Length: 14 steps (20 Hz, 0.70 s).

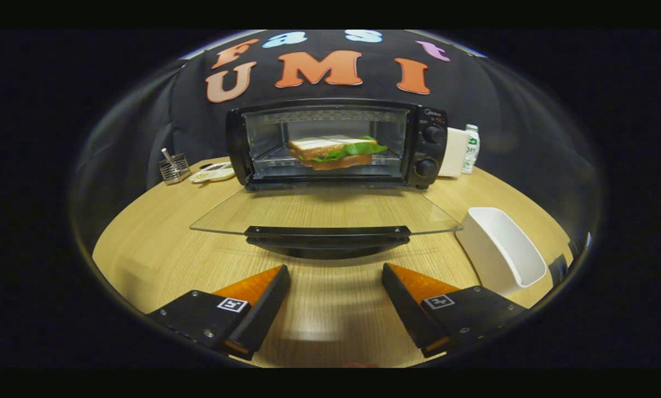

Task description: Open the toaster oven, put the food inside, and close the toaster oven door.

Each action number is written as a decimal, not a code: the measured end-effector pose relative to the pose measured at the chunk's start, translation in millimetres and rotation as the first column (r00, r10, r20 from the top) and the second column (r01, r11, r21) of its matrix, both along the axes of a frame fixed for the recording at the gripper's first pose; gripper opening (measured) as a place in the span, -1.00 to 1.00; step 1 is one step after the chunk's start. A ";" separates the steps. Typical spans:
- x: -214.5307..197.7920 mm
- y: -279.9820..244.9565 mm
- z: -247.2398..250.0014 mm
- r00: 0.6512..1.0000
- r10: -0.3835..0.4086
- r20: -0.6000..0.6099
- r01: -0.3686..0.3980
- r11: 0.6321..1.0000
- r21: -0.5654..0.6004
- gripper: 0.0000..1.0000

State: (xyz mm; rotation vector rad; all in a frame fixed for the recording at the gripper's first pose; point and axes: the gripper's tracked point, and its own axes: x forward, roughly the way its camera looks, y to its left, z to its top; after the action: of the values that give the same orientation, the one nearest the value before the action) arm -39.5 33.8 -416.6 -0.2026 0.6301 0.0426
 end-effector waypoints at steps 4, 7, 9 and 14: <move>10.6 4.9 -1.0 0.994 -0.030 -0.107 0.034 0.999 0.036 0.99; 10.8 9.1 17.2 0.986 -0.064 -0.153 0.077 0.994 0.082 0.99; 16.8 12.7 38.5 0.983 -0.084 -0.165 0.101 0.990 0.103 0.99; 50.4 18.5 94.3 0.981 -0.120 -0.150 0.137 0.984 0.112 0.99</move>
State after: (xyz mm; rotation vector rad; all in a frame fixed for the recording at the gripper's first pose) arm 10.9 52.3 -322.3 -0.0405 0.7794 -0.0300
